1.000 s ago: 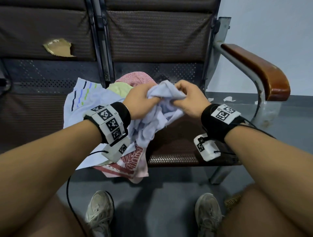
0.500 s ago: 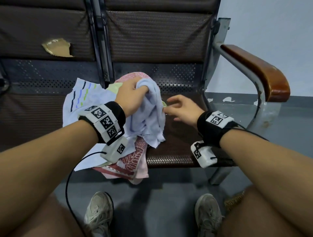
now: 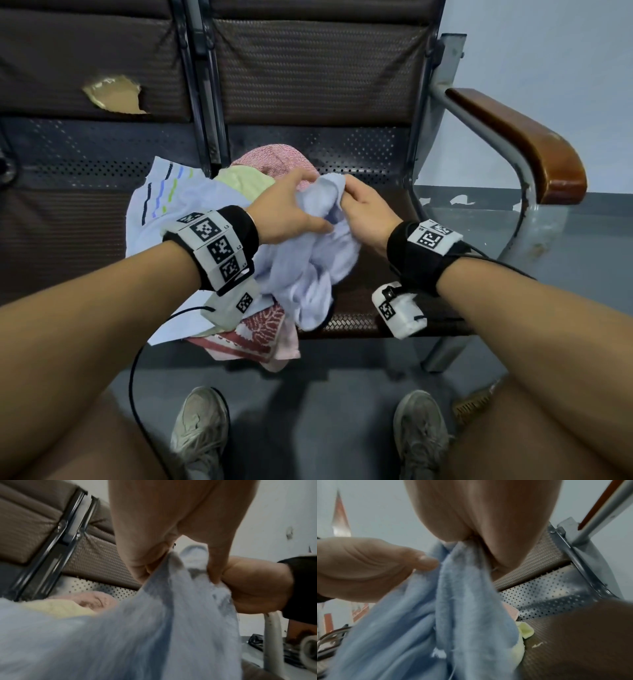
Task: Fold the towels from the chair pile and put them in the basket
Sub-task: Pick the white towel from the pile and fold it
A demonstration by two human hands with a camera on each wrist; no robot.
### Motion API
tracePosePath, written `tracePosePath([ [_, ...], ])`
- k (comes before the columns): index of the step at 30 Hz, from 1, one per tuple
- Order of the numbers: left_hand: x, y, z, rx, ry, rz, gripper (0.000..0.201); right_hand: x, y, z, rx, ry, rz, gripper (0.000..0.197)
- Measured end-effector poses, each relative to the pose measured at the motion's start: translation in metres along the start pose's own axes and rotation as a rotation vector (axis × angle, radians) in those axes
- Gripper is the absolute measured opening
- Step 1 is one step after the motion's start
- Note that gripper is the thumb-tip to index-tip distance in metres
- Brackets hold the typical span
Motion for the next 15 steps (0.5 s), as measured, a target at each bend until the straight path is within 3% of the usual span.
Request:
tracePosePath([
  [3, 0.003, -0.003, -0.003, -0.005, 0.024, -0.080, 0.013, -0.009, 0.001, 0.010, -0.091, 0.051, 0.021, 0.019],
  [5, -0.004, -0.008, -0.003, -0.030, 0.080, -0.230, 0.024, -0.020, 0.005, 0.009, -0.096, 0.194, 0.046, 0.020],
  [7, -0.009, -0.012, -0.003, -0.053, 0.214, -0.324, 0.028, -0.031, 0.008, -0.002, -0.079, 0.487, 0.071, 0.028],
  [9, -0.011, -0.014, -0.003, -0.077, 0.311, -0.386, 0.024, -0.038, 0.010, -0.018, 0.009, 0.729, 0.097, 0.012],
  [10, -0.011, -0.014, -0.003, -0.085, 0.317, -0.416, 0.020, -0.042, 0.011, -0.026, 0.088, 0.753, 0.101, 0.011],
  [12, -0.013, -0.015, -0.001, -0.064, 0.288, -0.438, 0.031, -0.052, 0.011, -0.038, 0.198, 0.661, 0.059, 0.034],
  [14, -0.013, -0.015, 0.000, -0.026, 0.246, -0.385, 0.047, -0.057, 0.008, -0.040, 0.183, 0.493, -0.048, 0.038],
  [15, -0.011, -0.015, 0.000, -0.022, 0.226, -0.366, 0.045, -0.057, 0.007, -0.037, 0.143, 0.415, -0.109, 0.036],
])
Point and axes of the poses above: each hand's wrist, its own y-axis away from the middle knuckle, its own x-axis out of the palm, z = x × y, the point moved 1 cm from there along -y, towards the middle knuckle, and after that the axes turned 4 degrees about y, right-handed, at the moved point
